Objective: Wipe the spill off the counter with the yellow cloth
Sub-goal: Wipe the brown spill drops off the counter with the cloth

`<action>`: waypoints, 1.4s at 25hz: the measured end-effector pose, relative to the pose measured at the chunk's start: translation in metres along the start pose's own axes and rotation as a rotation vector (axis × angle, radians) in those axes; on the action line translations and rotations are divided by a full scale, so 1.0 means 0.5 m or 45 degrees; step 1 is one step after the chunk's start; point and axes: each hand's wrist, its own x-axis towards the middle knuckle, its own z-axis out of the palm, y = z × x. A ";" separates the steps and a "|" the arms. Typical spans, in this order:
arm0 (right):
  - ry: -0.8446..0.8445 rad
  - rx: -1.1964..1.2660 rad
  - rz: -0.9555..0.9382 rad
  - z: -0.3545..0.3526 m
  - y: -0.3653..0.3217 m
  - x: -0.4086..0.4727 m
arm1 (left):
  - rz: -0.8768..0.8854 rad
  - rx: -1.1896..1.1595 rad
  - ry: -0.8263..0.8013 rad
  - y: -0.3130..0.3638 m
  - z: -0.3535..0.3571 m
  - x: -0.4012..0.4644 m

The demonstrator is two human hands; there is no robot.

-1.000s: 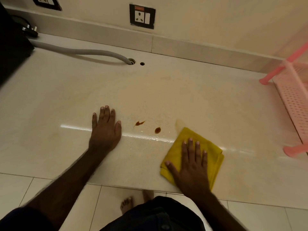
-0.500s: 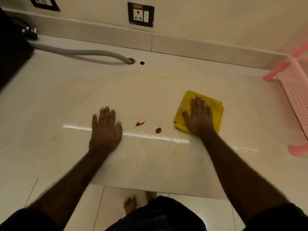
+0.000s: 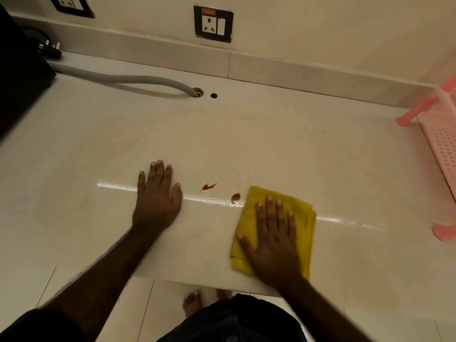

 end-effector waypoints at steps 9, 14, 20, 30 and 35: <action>0.000 0.007 0.249 -0.021 0.023 0.168 | -0.002 -0.015 -0.005 0.008 -0.006 -0.003; -0.187 0.017 0.027 -0.049 0.071 0.360 | -0.007 -0.013 -0.046 0.000 -0.006 -0.001; -0.266 -0.114 -0.672 -0.066 0.134 0.301 | -0.003 -0.020 -0.033 -0.001 -0.002 -0.003; -0.111 0.146 -0.005 -0.009 0.065 0.048 | -0.014 -0.012 -0.035 -0.005 -0.002 -0.003; 0.000 0.055 0.228 -0.025 0.105 0.229 | -0.012 -0.022 -0.024 -0.005 -0.001 0.000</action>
